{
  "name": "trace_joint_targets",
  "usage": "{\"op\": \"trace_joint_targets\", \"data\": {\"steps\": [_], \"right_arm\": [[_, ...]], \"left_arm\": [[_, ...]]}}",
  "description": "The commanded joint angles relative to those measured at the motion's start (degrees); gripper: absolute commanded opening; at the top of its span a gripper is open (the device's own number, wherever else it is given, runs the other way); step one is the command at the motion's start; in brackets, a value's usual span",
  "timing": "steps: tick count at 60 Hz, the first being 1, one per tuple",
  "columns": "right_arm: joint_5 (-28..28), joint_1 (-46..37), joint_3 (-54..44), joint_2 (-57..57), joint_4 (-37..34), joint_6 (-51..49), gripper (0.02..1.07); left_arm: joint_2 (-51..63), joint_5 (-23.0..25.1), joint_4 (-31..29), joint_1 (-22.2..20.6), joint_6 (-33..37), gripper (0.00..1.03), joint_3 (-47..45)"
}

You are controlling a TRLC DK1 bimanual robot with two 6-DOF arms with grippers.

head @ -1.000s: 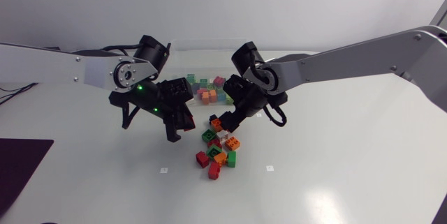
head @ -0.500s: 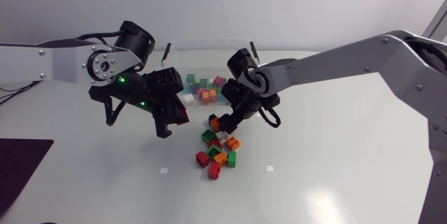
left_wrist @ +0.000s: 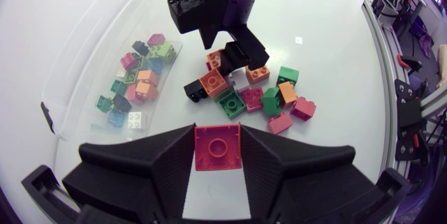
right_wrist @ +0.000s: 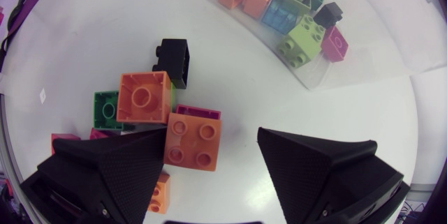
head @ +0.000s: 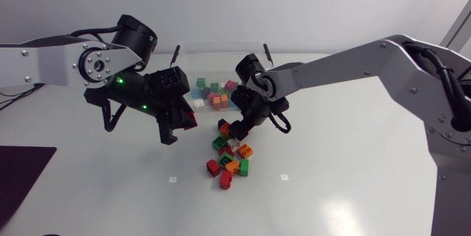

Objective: Place the duplo bricks in the container

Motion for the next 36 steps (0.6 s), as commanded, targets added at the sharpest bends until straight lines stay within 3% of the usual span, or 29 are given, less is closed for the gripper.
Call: {"op": "trace_joint_targets", "data": {"steps": [1, 9, 26, 36], "right_arm": [[0.46, 0.31, 1.48, 1.75, -1.42, 0.89, 0.78], [0.46, 0.31, 3.42, 2.72, -3.97, 0.45, 0.70], [-2.35, -0.22, 6.67, 5.70, -6.61, -2.89, 0.63], [-2.79, -0.39, 6.93, 5.97, -6.96, -3.77, 0.43]], "left_arm": [[-2.86, 0.39, -1.05, 0.16, -0.04, 0.27, -0.77], [-4.88, 0.57, -2.63, 0.07, -0.21, 0.27, 0.10], [-6.99, 0.74, -4.04, -0.37, -0.47, 0.27, 0.28], [-7.69, 0.74, -4.13, -0.37, -0.56, 0.27, 0.10]]}}
